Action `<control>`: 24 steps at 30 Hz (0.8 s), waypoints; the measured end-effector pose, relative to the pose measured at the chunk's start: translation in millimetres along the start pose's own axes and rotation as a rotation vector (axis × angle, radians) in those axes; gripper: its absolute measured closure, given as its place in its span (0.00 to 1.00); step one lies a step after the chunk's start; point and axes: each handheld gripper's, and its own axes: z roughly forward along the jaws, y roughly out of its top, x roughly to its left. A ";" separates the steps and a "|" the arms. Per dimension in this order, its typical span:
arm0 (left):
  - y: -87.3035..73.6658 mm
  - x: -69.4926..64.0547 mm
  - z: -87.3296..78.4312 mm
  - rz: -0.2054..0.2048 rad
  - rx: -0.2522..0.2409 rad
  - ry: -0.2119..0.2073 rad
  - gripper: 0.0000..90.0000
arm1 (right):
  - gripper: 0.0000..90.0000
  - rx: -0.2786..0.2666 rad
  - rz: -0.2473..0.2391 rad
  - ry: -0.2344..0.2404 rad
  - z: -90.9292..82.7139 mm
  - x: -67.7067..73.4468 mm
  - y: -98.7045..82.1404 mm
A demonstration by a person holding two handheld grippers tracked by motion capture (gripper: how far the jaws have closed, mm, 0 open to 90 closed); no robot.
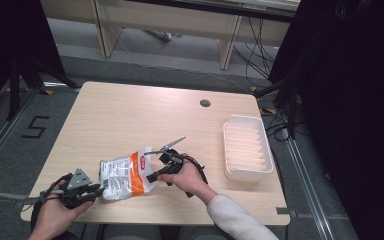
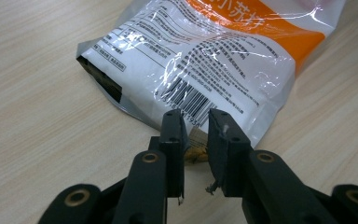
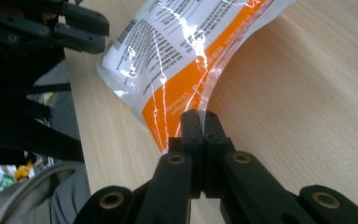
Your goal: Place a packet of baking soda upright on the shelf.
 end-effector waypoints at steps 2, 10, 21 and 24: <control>0.3 -0.3 -0.6 -0.015 -0.024 0.003 0.83 | 1.00 0.009 -0.029 -0.038 -4.8 3.6 4.1; 1.2 1.5 -3.6 -0.010 -0.043 0.023 0.82 | 1.00 0.084 -0.177 -0.092 -30.1 9.9 20.2; 0.8 2.2 -4.1 -0.018 -0.045 0.024 0.81 | 1.00 0.203 -0.324 -0.129 -75.5 18.8 43.7; 0.8 3.6 -3.8 -0.005 -0.056 0.012 0.81 | 1.00 0.228 -0.351 -0.142 -92.0 25.0 52.8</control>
